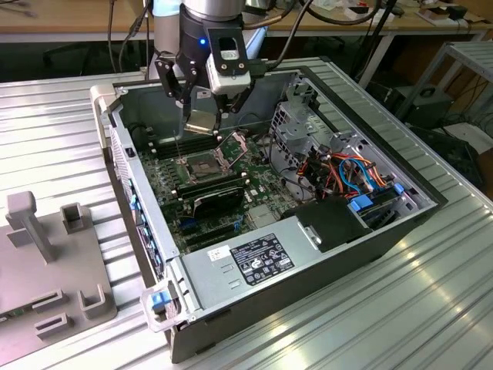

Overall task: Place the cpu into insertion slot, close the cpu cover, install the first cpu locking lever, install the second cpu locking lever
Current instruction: 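Place the cpu into insertion slot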

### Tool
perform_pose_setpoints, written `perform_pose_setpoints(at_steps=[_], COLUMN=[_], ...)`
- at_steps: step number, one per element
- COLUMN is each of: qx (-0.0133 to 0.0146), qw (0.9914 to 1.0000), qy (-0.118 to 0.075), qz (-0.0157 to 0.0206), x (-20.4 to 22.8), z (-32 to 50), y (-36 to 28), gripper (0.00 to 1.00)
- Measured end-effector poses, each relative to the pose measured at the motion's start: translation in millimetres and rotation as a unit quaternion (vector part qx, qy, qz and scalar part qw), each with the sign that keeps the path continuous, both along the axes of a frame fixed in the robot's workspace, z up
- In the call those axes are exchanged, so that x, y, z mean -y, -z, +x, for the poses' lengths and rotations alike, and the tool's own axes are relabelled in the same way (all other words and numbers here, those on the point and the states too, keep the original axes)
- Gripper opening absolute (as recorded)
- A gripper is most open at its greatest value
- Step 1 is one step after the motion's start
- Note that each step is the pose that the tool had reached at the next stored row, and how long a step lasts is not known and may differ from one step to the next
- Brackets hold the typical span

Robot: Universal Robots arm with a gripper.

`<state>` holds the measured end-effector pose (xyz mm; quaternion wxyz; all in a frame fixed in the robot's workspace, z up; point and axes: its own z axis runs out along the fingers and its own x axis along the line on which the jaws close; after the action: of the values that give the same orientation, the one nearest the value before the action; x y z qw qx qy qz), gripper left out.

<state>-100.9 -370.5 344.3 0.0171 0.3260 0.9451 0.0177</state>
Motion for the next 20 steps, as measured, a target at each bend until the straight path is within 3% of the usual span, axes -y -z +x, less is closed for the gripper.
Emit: perform_pose_setpoints(at_steps=[4, 10, 13, 16, 20], qx=[0.0, 0.0, 0.0, 0.0, 0.0], qw=[0.99922, 0.99877, 0.99801, 0.99511, 0.99018], qy=[0.039, 0.05, 0.063, 0.099, 0.14], qz=[0.0, 0.0, 0.0001, 0.0, 0.0], x=[0.0, -6.1, -6.7, -6.7, -6.8], z=[0.2, 5.7, 7.6, 7.8, 7.8], y=[4.6, 8.7, 10.7, 14.7, 19.8], gripper=[0.54, 0.54, 0.54, 0.54, 0.54])
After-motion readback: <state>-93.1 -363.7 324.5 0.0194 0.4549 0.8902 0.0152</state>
